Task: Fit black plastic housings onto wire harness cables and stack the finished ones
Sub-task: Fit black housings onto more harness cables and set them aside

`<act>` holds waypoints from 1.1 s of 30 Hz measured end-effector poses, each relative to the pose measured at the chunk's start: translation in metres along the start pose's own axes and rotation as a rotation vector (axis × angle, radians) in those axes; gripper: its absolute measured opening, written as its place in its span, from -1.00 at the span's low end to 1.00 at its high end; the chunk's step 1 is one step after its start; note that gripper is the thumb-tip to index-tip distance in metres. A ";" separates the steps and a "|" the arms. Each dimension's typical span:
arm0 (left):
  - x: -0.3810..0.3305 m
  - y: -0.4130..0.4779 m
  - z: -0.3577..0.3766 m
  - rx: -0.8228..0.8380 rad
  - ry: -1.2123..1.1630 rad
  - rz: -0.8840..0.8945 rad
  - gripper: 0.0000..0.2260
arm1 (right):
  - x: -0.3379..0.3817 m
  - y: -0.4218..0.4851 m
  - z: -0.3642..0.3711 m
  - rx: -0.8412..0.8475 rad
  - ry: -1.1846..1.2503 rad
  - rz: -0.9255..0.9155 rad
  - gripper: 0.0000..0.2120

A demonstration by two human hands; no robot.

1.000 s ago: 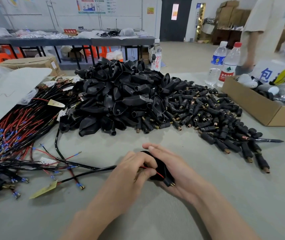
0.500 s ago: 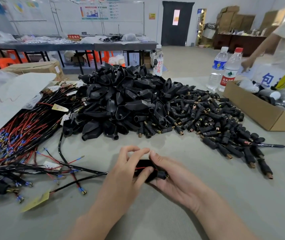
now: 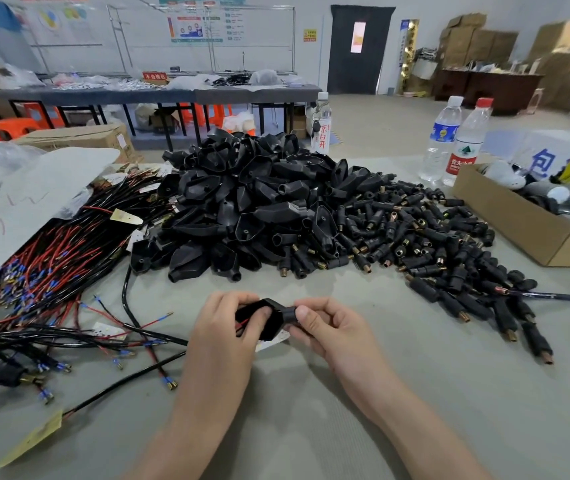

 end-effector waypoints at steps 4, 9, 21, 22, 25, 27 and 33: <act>-0.003 -0.001 0.003 0.019 0.007 0.034 -0.83 | 0.002 0.001 -0.002 -0.019 -0.015 -0.042 -0.90; -0.011 -0.001 0.003 0.014 0.037 0.109 -0.76 | 0.004 0.002 -0.011 -0.086 -0.119 -0.069 -0.88; -0.005 0.002 0.008 0.095 -0.062 0.035 -0.84 | 0.007 0.001 -0.016 -0.131 -0.174 -0.072 -0.82; -0.005 0.003 0.008 0.100 -0.069 0.032 -0.84 | 0.007 0.001 -0.015 -0.119 -0.181 -0.074 -0.83; -0.007 0.002 0.010 0.126 -0.042 0.073 -0.86 | 0.010 0.000 -0.015 -0.122 -0.249 -0.096 -0.82; -0.010 0.001 0.011 0.139 0.007 0.151 -0.92 | 0.012 -0.001 -0.020 -0.178 -0.383 -0.131 -0.79; -0.010 0.001 0.017 0.301 0.259 0.270 -0.50 | 0.014 -0.001 -0.021 -0.181 -0.517 -0.192 -0.77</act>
Point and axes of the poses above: each hand's wrist, its own y-axis towards the middle knuckle, its own z-axis out of the palm, x = y × z, the point moved 8 cm from there along y, towards the middle knuckle, and after that the axes turned 13 degrees about -y, right-handed, at the moved point
